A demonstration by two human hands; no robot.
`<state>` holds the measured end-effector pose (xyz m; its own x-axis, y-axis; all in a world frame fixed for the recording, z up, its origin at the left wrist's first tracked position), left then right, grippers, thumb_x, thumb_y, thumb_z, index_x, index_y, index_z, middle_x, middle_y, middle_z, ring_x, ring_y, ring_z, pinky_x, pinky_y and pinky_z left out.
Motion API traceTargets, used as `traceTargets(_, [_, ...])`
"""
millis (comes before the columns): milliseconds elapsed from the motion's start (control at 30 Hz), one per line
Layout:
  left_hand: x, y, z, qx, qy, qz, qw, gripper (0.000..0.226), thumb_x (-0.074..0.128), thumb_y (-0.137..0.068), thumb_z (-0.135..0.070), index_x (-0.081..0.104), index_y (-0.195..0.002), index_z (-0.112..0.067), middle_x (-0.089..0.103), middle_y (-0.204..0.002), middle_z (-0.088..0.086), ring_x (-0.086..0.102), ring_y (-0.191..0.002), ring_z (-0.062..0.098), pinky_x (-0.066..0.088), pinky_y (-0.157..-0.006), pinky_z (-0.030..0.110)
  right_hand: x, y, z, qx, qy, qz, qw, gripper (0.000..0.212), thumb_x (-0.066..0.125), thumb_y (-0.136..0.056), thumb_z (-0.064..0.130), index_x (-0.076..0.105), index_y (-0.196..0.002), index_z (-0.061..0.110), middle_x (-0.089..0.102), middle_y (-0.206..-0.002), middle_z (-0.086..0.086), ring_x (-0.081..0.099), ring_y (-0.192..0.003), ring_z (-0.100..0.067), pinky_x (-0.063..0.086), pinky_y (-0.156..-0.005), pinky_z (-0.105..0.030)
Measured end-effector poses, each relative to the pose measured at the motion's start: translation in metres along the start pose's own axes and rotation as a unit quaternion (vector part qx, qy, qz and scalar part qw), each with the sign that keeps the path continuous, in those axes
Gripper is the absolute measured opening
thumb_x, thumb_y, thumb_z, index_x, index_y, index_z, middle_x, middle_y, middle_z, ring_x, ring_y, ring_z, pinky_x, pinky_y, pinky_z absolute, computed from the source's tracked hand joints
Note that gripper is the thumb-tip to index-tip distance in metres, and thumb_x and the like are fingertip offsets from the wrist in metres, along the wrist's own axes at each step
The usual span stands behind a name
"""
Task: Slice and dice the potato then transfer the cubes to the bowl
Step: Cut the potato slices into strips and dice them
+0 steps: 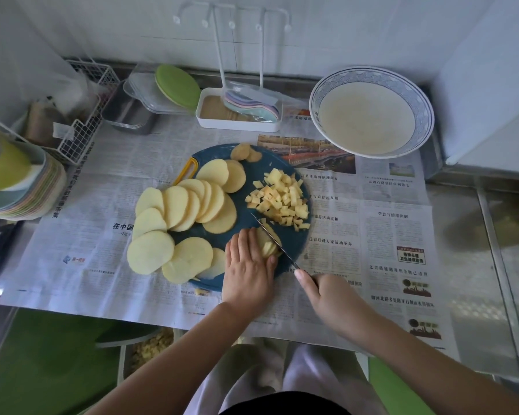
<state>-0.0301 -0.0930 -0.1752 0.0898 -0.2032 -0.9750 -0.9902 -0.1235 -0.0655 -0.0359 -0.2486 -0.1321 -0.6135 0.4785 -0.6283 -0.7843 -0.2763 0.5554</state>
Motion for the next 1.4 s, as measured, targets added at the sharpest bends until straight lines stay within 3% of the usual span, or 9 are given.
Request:
traceTargets(100, [0.000, 0.000, 0.001, 0.004, 0.025, -0.009, 1.000, 0.063, 0.031, -0.096, -0.043, 0.039, -0.137, 0.004, 0.048, -0.132, 0.022, 0.035, -0.125, 0.035, 0.028, -0.110, 0.047, -0.003, -0.003, -0.002, -0.007, -0.060, -0.015, 0.998, 0.059, 0.023, -0.097, 0.057, 0.031, -0.056, 0.016, 0.029, -0.045, 0.006, 0.028, -0.038, -0.007, 0.034, -0.051, -0.028])
traceTargets(200, [-0.002, 0.002, 0.001, 0.010, 0.049, -0.017, 0.999, 0.065, 0.031, -0.096, -0.043, 0.035, -0.139, 0.005, 0.045, -0.134, 0.023, 0.032, -0.127, 0.035, 0.029, -0.111, 0.049, -0.006, -0.004, -0.008, 0.001, -0.171, 0.016, 0.985, 0.059, 0.028, -0.093, 0.062, 0.038, -0.061, 0.014, 0.031, -0.041, 0.007, 0.032, -0.036, -0.012, 0.037, -0.045, -0.028])
traceTargets(300, [-0.005, 0.003, 0.000, 0.009, 0.054, -0.028, 0.998, 0.069, 0.028, -0.097, -0.047, 0.032, -0.143, 0.005, 0.039, -0.142, 0.025, 0.025, -0.133, 0.035, 0.015, -0.118, 0.045, -0.013, 0.002, -0.012, -0.006, -0.214, 0.032, 0.976, 0.061, 0.031, -0.090, 0.065, 0.042, -0.064, 0.011, 0.035, -0.045, -0.002, 0.035, -0.038, -0.018, 0.037, -0.042, -0.026])
traceTargets(433, [-0.008, 0.004, 0.007, -0.024, 0.099, -0.043, 0.994, 0.074, 0.019, -0.098, -0.053, 0.026, -0.146, 0.003, 0.032, -0.146, 0.022, 0.023, -0.137, 0.034, 0.006, -0.119, 0.043, -0.021, 0.016, -0.008, -0.061, -0.123, -0.041, 0.990, 0.059, 0.027, -0.094, 0.058, 0.038, -0.059, 0.012, 0.032, -0.043, 0.004, 0.033, -0.039, -0.011, 0.036, -0.051, -0.029])
traceTargets(567, [-0.006, 0.007, 0.011, -0.055, 0.111, -0.023, 0.992, 0.073, 0.015, -0.099, -0.051, 0.032, -0.143, 0.005, 0.038, -0.137, 0.024, 0.023, -0.128, 0.034, 0.024, -0.114, 0.053, -0.017, 0.031, -0.001, -0.083, -0.061, -0.054, 0.993, 0.057, 0.024, -0.090, 0.060, 0.034, -0.058, 0.013, 0.030, -0.050, 0.000, 0.029, -0.044, -0.010, 0.032, -0.055, -0.030])
traceTargets(700, [-0.005, 0.006, 0.011, -0.056, 0.101, -0.008, 0.993, 0.067, 0.022, -0.098, -0.047, 0.036, -0.140, 0.004, 0.038, -0.132, 0.022, 0.029, -0.121, 0.035, 0.033, -0.108, 0.051, -0.011, 0.037, 0.002, -0.094, -0.023, -0.060, 0.993, 0.055, 0.024, -0.088, 0.060, 0.033, -0.057, 0.016, 0.030, -0.047, 0.004, 0.032, -0.042, -0.011, 0.031, -0.051, -0.025])
traceTargets(967, [-0.005, 0.006, 0.010, -0.056, 0.089, 0.013, 0.994, 0.069, 0.018, -0.098, -0.048, 0.036, -0.140, 0.003, 0.036, -0.132, 0.021, 0.030, -0.123, 0.036, 0.031, -0.109, 0.048, -0.003, 0.036, -0.001, -0.081, 0.002, -0.069, 0.994, 0.057, 0.018, -0.085, 0.065, 0.037, -0.058, 0.019, 0.037, -0.048, 0.004, 0.037, -0.044, -0.011, 0.037, -0.053, -0.029])
traceTargets(1100, [-0.004, 0.006, 0.011, -0.058, 0.090, 0.013, 0.994, 0.067, 0.019, -0.098, -0.047, 0.036, -0.140, 0.002, 0.037, -0.131, 0.021, 0.028, -0.121, 0.033, 0.031, -0.108, 0.046, 0.003, 0.033, 0.002, -0.057, 0.011, -0.057, 0.997, 0.055, 0.016, -0.084, 0.064, 0.038, -0.059, 0.021, 0.040, -0.049, 0.006, 0.041, -0.045, -0.010, 0.036, -0.051, -0.023])
traceTargets(1400, [-0.003, 0.004, 0.011, -0.054, 0.092, 0.033, 0.994, 0.065, 0.019, -0.098, -0.047, 0.034, -0.142, -0.001, 0.031, -0.135, 0.017, 0.026, -0.126, 0.031, 0.028, -0.112, 0.043, 0.003, 0.021, 0.010, -0.011, 0.019, -0.006, 1.000, 0.055, 0.023, -0.099, 0.052, 0.037, -0.059, 0.018, 0.037, -0.051, 0.005, 0.035, -0.044, -0.008, 0.032, -0.050, -0.022])
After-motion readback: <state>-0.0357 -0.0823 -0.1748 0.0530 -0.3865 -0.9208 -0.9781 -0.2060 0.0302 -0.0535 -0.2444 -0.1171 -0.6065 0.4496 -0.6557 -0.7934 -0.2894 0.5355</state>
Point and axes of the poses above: each hand's wrist, its own y-axis away from the middle knuckle, its own x-axis out of the palm, z = x × y, the point moved 4 cm from there along -y, towards the middle knuckle
